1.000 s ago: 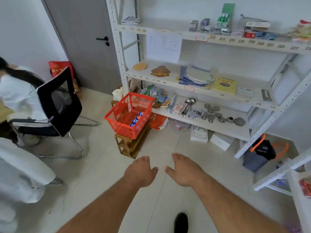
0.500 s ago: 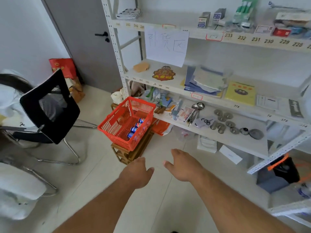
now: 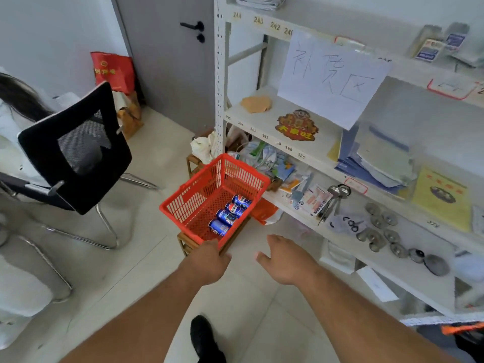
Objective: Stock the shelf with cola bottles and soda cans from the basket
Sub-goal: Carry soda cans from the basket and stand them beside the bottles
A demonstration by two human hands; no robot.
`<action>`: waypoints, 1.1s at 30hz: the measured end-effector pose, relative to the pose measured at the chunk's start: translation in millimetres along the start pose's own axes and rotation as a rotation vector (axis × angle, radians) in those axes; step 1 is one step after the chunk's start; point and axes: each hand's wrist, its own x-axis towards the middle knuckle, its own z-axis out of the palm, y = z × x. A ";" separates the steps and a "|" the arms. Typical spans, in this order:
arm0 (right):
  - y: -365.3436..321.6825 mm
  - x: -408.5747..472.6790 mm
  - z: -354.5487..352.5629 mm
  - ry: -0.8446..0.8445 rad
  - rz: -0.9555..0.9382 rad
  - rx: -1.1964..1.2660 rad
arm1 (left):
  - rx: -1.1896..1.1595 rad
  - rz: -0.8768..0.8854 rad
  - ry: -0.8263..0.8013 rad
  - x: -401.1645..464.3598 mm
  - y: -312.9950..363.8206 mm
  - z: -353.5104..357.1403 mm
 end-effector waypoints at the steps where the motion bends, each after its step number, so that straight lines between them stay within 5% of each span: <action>1: -8.6 13.9 -5.5 -0.011 0.002 -0.008 | -0.023 -0.013 -0.001 10.3 -3.3 -10.8; 20: -37.1 234.0 -57.1 -0.227 -0.107 0.033 | -0.232 -0.183 -0.078 181.0 -15.1 -80.3; 33: -5.1 432.2 14.6 -0.407 -0.133 -0.067 | -0.404 -0.485 -0.178 337.8 -27.2 3.3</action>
